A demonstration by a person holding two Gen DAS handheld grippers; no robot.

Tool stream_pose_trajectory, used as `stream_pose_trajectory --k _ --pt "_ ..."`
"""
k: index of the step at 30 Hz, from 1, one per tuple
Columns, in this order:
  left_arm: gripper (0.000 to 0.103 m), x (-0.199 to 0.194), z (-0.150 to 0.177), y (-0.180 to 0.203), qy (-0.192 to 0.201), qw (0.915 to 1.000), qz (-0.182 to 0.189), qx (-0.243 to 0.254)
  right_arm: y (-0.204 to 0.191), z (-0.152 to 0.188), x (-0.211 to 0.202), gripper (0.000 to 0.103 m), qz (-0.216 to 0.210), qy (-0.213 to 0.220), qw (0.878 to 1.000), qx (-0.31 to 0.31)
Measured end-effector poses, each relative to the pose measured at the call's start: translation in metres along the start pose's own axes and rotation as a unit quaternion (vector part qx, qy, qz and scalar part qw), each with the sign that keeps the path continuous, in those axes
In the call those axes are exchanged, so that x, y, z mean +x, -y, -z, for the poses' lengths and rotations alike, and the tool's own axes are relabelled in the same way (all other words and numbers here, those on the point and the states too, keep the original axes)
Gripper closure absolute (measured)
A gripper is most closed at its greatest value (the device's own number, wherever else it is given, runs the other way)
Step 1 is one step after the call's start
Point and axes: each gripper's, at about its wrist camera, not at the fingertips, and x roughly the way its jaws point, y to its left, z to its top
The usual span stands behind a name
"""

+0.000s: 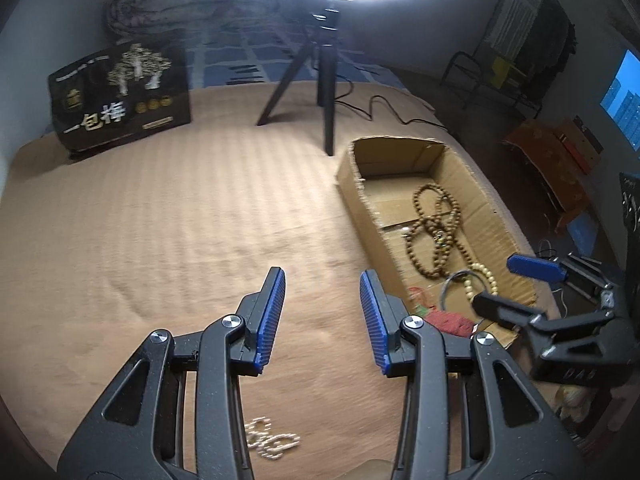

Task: Organize jewelry
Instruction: 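Move left tool to the pearl strand while right tool approaches the other pearl earring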

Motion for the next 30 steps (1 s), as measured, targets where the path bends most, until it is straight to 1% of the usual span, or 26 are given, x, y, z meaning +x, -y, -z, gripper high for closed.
stream_pose_trajectory --k 4,9,12,15,19,24,26,30 --pt "0.064 -0.009 0.008 -0.017 -0.001 1.0000 -0.009 0.000 -0.009 -0.003 -0.004 0.031 -0.005 0.024 1.000 -0.003" --pt "0.064 -0.021 0.022 -0.036 -0.007 0.9998 -0.020 0.005 -0.027 -0.004 -0.006 0.031 -0.015 0.053 0.998 -0.022" --pt "0.064 -0.026 0.034 -0.049 -0.014 0.9995 -0.027 0.009 -0.037 -0.006 -0.004 0.031 -0.019 0.058 0.998 -0.036" --pt "0.064 -0.030 0.046 -0.061 -0.023 0.9994 -0.026 0.007 -0.052 -0.008 -0.002 0.031 -0.029 0.060 0.997 -0.048" --pt "0.064 -0.031 0.063 -0.071 -0.038 0.9989 -0.025 0.012 -0.069 -0.010 0.006 0.031 -0.047 0.048 0.996 -0.056" --pt "0.064 -0.024 0.087 -0.076 -0.068 0.9976 -0.006 0.014 -0.087 -0.017 0.024 0.031 -0.061 0.016 0.996 -0.064" --pt "0.064 -0.021 0.095 -0.075 -0.077 0.9969 0.001 0.017 -0.092 -0.021 0.035 0.031 -0.073 -0.007 0.996 -0.056" --pt "0.064 -0.016 0.104 -0.075 -0.088 0.9960 0.016 0.013 -0.098 -0.025 0.054 0.031 -0.104 -0.032 0.994 -0.028"
